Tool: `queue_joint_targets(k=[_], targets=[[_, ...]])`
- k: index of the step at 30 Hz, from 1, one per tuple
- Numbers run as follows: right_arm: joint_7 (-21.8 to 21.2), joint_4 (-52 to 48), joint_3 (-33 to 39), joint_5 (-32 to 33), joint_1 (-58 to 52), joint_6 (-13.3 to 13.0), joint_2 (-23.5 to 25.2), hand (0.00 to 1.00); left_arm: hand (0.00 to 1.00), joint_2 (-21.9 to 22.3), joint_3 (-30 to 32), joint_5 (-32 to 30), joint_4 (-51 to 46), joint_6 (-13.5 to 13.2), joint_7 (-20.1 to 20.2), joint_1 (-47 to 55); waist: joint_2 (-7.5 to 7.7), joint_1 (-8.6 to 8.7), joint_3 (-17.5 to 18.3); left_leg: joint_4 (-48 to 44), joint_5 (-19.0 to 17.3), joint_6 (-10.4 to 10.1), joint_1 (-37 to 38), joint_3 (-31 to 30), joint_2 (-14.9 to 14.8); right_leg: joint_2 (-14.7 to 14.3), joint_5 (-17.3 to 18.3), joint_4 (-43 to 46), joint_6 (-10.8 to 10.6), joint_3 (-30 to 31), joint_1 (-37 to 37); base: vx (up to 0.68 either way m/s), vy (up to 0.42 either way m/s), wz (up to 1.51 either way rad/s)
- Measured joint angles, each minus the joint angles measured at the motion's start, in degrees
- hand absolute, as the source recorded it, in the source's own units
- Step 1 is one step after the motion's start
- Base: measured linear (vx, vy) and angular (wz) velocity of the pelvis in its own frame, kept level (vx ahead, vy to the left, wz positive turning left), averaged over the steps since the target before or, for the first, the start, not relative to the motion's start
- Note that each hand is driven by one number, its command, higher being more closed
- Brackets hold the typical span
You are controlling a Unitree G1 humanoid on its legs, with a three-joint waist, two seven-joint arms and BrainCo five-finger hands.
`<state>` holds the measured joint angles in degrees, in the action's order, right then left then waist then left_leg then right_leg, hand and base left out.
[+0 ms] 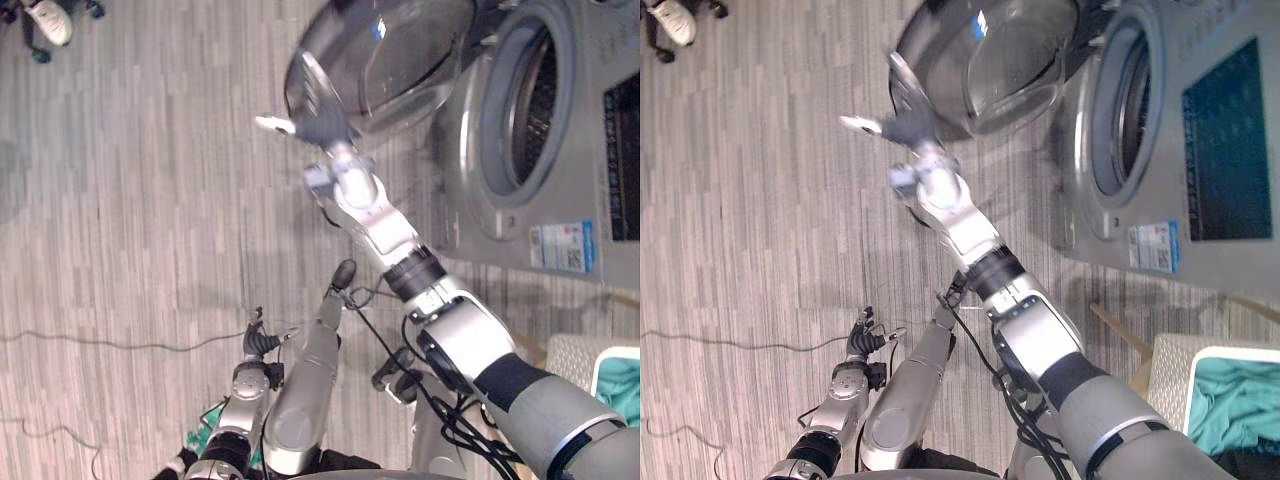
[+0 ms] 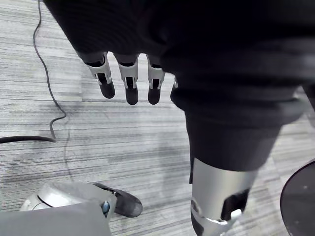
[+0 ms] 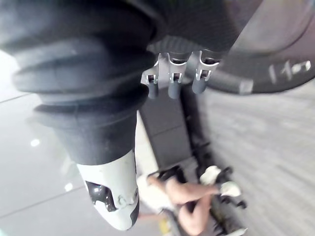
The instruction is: Pick up the laundry basket with both hands and put the clothes into the washing machine.
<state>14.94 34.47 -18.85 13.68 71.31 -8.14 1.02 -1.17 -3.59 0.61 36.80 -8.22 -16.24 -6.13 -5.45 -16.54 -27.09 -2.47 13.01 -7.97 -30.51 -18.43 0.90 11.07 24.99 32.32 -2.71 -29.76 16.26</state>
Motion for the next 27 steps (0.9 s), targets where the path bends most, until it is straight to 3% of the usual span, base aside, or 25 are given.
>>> queue_joint_targets(k=[3, 6, 8, 12, 14, 16, 21, 24, 27], targets=[[0.3, 0.0, 1.1, 0.4, -0.2, -0.1, -2.8, 0.00, 0.00, 0.3, -0.9, 1.1, -0.2, -0.1, -0.1, -0.2, 0.03, 0.14, 0.0, 0.0, 0.0, 0.0, 0.0, 0.2, -0.2, -0.2, 0.0, -0.2, 0.0, 0.5, 0.2, 0.02, -0.020, 0.02], [1.1, -3.3, 0.9, 0.3, -4.8, 0.0, -7.0, 0.00, 0.00, 0.5, -1.4, 2.1, 0.2, 0.1, -0.1, -1.4, 0.27, 0.51, 0.0, 0.2, 0.0, 0.1, 0.3, 2.2, -2.2, -2.2, -1.0, -2.3, 0.3, 4.4, 1.0, -0.07, -0.015, -0.61], [0.4, -9.9, 0.3, 0.3, -14.0, -0.1, -9.2, 0.00, 0.00, 0.1, -1.5, 3.8, 1.0, 0.3, -0.4, -4.3, 0.61, 2.38, -0.2, 0.5, 0.0, 0.1, 1.1, 5.0, -5.2, -5.1, -4.1, -5.4, 0.7, 8.0, 1.0, -0.10, 0.003, -1.00], [-3.2, -14.8, -3.9, -0.6, -31.5, -0.2, -12.6, 0.00, 0.00, -3.1, -3.3, 3.9, 1.1, 0.6, -1.3, -14.2, 2.65, 7.26, -0.2, 1.1, 0.0, 0.1, 1.6, 10.4, -7.7, -7.1, -6.1, -6.3, 0.8, 14.3, 3.9, -0.12, 0.032, -0.93], [-5.1, -16.8, -4.4, -2.1, -38.0, -0.3, -13.3, 0.00, 0.00, -4.4, -3.3, 3.7, 1.4, 0.5, -1.9, -19.5, 3.04, 8.64, -0.2, 2.1, 0.2, 0.4, 1.7, 11.6, -8.3, -7.5, -6.7, -6.0, 0.9, 15.9, 5.4, -0.12, 0.004, -0.60], [-7.2, -18.9, -4.4, -3.0, -45.3, -0.4, -13.1, 0.00, 0.00, -7.1, -3.2, 3.2, 4.0, 0.6, -3.1, -26.6, 3.87, 10.11, -0.2, 2.6, 0.3, 0.6, 1.7, 13.3, -8.6, -7.9, -7.0, -5.2, 0.8, 17.4, 7.0, -0.08, 0.001, -0.45], [-11.8, -24.5, -1.8, -3.6, -61.6, -2.5, -9.9, 0.00, 0.00, -23.3, -2.9, 2.5, 11.5, 1.2, -6.5, -41.5, 8.27, 15.19, -0.2, 2.6, 0.6, 0.9, 0.7, 16.6, -9.0, -7.9, -7.8, -4.5, 0.5, 20.8, 10.2, -0.02, 0.024, -0.32], [-12.4, -27.3, -0.2, -4.1, -66.4, -3.7, -9.1, 0.00, 0.00, -29.1, -1.9, -0.5, 13.0, 1.9, -6.7, -45.5, 8.96, 15.92, -0.1, 2.6, 0.5, 1.0, -1.0, 18.5, -9.6, -8.4, -9.6, -6.0, 0.0, 22.4, 12.4, 0.00, 0.056, -0.36], [-12.2, -33.2, 2.4, -5.5, -72.0, -5.1, -7.8, 0.00, 0.00, -31.5, 2.0, -3.6, 13.0, 3.6, -7.5, -48.1, 9.00, 16.05, -0.1, 2.4, 0.2, 1.6, -2.9, 20.1, -10.6, -9.2, -11.8, -8.6, -0.3, 23.3, 13.5, 0.02, 0.066, -0.32]])
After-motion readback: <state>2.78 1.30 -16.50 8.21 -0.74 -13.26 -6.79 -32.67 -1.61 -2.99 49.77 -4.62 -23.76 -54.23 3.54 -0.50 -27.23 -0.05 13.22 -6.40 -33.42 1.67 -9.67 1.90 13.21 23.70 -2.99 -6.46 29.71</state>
